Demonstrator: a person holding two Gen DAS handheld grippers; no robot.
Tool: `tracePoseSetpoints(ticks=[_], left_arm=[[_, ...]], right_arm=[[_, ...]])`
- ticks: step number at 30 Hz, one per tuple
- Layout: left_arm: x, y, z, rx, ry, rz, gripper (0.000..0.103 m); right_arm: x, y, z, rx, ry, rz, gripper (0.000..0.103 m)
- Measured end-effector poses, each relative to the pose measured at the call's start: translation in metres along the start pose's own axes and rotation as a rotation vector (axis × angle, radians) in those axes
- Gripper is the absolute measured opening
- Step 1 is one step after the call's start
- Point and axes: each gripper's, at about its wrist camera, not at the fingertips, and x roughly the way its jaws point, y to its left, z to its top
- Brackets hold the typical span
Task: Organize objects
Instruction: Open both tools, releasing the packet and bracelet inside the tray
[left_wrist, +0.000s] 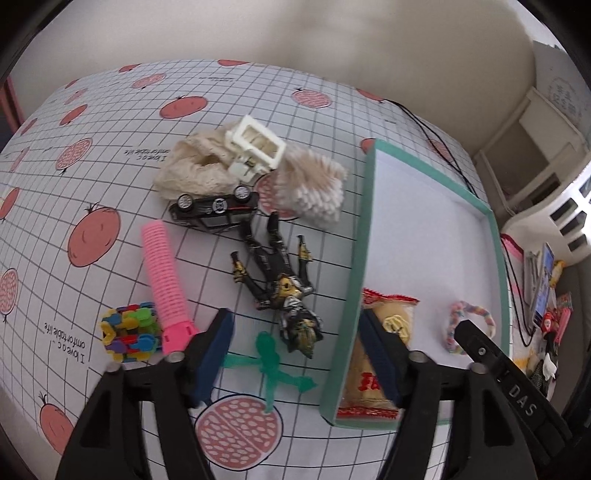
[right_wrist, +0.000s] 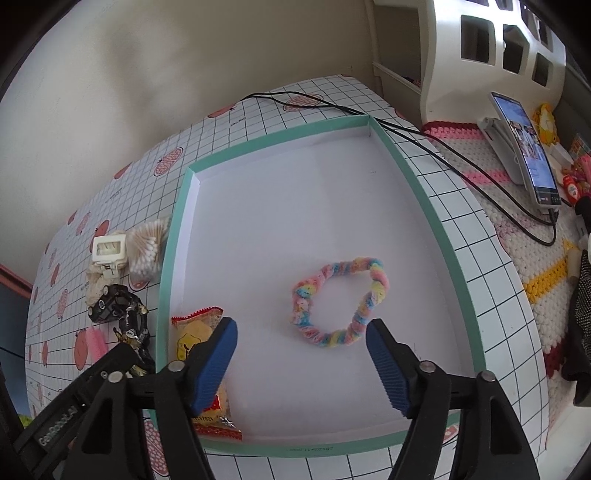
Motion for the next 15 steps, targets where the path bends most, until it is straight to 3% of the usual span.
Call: tracePoseSetpoints(ticks=[9, 15], left_arm=[[-0.0025, 0.0092, 0.0033, -0.03, -0.042, 0.031, 0.092], [-0.0027, 0.0118, 0.0046, -0.043, -0.05, 0.032, 0.094]], right_arm=[[-0.0001, 0.0013, -0.0007, -0.022, -0.014, -0.005, 0.098], [0.0, 0.0027, -0.001, -0.038, -0.024, -0.009, 0.103]])
